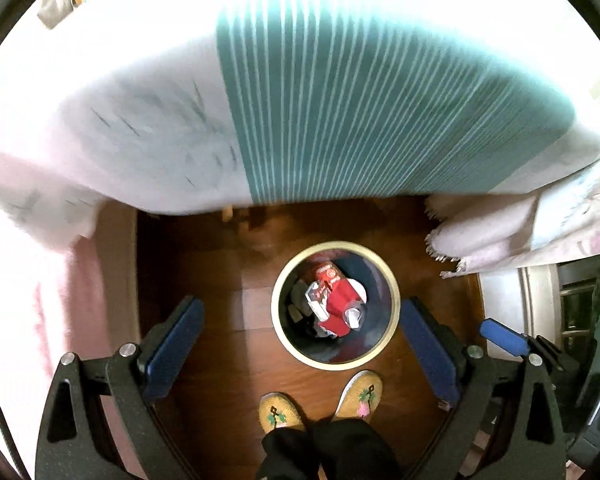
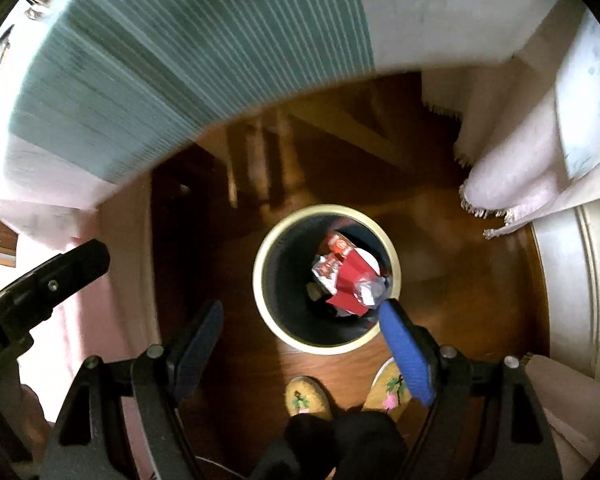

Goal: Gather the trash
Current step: 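Raise both tools back toward the remaining items on the table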

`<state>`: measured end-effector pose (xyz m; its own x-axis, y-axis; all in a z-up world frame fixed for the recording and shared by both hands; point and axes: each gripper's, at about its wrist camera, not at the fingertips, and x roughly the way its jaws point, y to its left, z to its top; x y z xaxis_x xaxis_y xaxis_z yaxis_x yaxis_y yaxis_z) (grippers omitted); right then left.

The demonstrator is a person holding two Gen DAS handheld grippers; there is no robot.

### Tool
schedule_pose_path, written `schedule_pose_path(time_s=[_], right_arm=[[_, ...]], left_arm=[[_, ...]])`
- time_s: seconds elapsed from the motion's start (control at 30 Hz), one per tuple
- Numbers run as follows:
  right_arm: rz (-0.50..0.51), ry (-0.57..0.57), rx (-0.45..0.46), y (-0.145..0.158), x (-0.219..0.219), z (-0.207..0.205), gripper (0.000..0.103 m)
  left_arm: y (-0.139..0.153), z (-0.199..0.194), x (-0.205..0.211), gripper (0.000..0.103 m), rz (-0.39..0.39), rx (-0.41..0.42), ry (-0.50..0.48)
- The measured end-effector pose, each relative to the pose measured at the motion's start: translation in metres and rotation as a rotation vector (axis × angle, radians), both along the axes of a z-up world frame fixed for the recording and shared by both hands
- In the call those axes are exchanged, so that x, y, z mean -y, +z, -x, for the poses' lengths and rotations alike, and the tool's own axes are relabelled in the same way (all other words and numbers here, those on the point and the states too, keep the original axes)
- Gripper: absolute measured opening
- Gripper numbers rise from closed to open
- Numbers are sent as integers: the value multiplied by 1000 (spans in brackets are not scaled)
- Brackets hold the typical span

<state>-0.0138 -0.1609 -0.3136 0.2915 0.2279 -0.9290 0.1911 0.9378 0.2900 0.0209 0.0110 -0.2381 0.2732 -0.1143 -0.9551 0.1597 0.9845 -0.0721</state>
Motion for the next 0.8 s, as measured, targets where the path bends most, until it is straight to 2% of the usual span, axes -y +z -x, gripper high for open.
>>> schedule_pose_path(time_s=[0.27,0.43,0.63,0.8], right_arm=[[-41,16,81,98,2,13,81],[-45,41,159,160,5,20,81],[-38,48,243,219,11,21,81],[-24,35,315,262,11,22,81]], left_arm=[[109,11,-1,97,0,87,-10],[182,18,4,97,14,183,-33],[250,24,8,97,37,299,-53],[292,24,14,97,49,378,-90]])
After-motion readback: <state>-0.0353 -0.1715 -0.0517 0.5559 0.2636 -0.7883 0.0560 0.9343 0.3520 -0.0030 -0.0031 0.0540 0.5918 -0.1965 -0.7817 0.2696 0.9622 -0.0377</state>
